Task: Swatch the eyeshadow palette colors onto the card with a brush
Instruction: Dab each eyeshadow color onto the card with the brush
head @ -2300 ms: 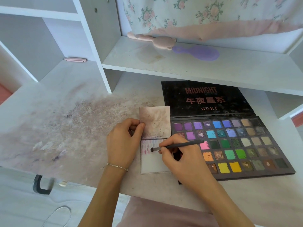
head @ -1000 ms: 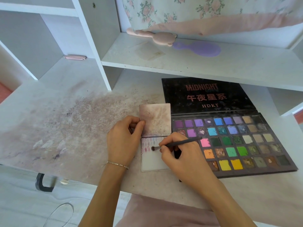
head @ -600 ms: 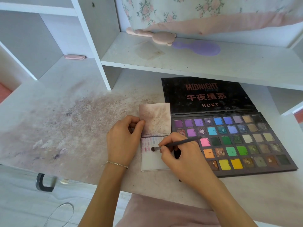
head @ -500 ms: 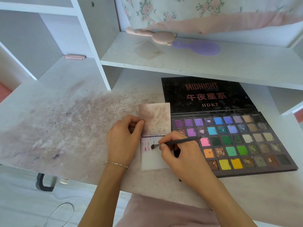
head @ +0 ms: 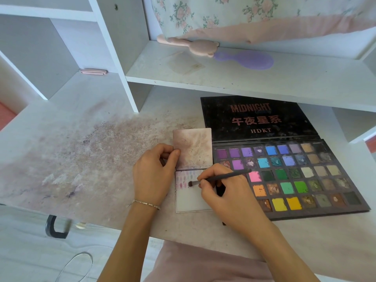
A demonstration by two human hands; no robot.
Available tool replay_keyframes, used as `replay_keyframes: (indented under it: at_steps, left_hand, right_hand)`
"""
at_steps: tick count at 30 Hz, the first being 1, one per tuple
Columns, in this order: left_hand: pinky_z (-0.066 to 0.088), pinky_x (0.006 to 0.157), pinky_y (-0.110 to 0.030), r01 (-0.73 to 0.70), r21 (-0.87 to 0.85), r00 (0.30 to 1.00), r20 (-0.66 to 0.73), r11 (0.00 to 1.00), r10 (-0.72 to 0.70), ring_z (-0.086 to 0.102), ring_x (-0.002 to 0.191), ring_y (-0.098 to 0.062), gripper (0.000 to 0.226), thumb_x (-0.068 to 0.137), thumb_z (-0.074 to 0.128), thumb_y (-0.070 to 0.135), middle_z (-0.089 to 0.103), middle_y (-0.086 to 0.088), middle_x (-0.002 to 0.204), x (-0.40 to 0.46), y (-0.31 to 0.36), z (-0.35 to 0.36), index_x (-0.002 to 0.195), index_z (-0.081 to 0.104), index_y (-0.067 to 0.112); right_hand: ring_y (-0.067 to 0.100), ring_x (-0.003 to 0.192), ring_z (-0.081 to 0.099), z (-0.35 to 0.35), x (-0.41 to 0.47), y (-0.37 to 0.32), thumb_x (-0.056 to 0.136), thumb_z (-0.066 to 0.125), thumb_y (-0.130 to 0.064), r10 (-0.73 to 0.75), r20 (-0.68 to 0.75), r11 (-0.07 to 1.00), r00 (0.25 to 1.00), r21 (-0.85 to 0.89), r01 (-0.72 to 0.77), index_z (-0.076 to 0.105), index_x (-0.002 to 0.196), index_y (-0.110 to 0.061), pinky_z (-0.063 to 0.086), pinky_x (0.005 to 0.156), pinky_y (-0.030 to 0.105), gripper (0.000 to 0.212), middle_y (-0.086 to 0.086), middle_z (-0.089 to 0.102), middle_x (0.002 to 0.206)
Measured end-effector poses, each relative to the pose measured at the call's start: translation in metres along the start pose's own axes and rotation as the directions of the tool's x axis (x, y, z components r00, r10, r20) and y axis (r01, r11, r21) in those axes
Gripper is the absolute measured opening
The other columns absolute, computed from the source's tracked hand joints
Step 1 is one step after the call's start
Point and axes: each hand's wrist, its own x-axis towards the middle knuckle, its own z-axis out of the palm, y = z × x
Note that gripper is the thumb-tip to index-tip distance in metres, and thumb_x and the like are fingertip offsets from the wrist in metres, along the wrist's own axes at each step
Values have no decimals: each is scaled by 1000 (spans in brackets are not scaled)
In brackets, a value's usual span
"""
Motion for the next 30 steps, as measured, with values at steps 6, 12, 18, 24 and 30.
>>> replay_keyframes:
  at_steps: [6, 12, 18, 24, 30]
  left_hand:
    - [41, 59, -20, -4, 6, 1000, 0, 1000, 4, 51, 61, 1, 10, 81, 62, 28, 54, 20, 61, 0, -1, 0, 72, 59, 30]
    - [39, 59, -17, 6, 3, 1000, 0, 1000, -6, 51, 60, 1, 11, 82, 63, 27, 55, 19, 60, 1, -2, 0, 71, 60, 30]
    - [39, 58, -18, 19, 1, 1000, 1, 1000, -19, 51, 60, 1, 14, 82, 63, 27, 55, 19, 61, 0, -2, 1, 69, 58, 33]
    - [37, 57, -18, 3, 17, 1000, -2, 1000, -3, 52, 61, 1, 22, 82, 63, 27, 56, 19, 62, 0, 0, 0, 67, 53, 40]
    - [39, 57, -20, 11, 30, 1000, 1, 999, -11, 53, 62, -2, 16, 82, 63, 25, 57, 18, 63, 0, -1, 0, 70, 58, 34]
  right_hand:
    - [3, 77, 54, -2, -1, 0, 79, 57, -15, -2, 17, 999, 1000, 39, 2, 54, 74, -32, 46, 66, 14, 18, -13, 57, 73]
    - [9, 70, 60, -12, -7, -1, 76, 52, -20, 25, -131, 973, 991, 231, 6, 59, 76, -29, 50, 59, 17, 11, -10, 62, 78]
    - [9, 59, 54, -37, -18, 8, 80, 49, -16, 24, -332, 980, 943, 192, 42, 60, 77, -33, 43, 48, 15, 21, -10, 62, 78]
    - [1, 69, 57, -66, -30, 34, 91, 42, -17, 76, -468, 994, 881, 102, -32, 55, 80, -34, 43, 60, 8, 24, -13, 60, 70]
    - [-13, 76, 55, -86, -33, 44, 94, 33, -33, 83, -525, 994, 847, -15, -106, 44, 81, -33, 43, 53, 4, 18, -12, 54, 76]
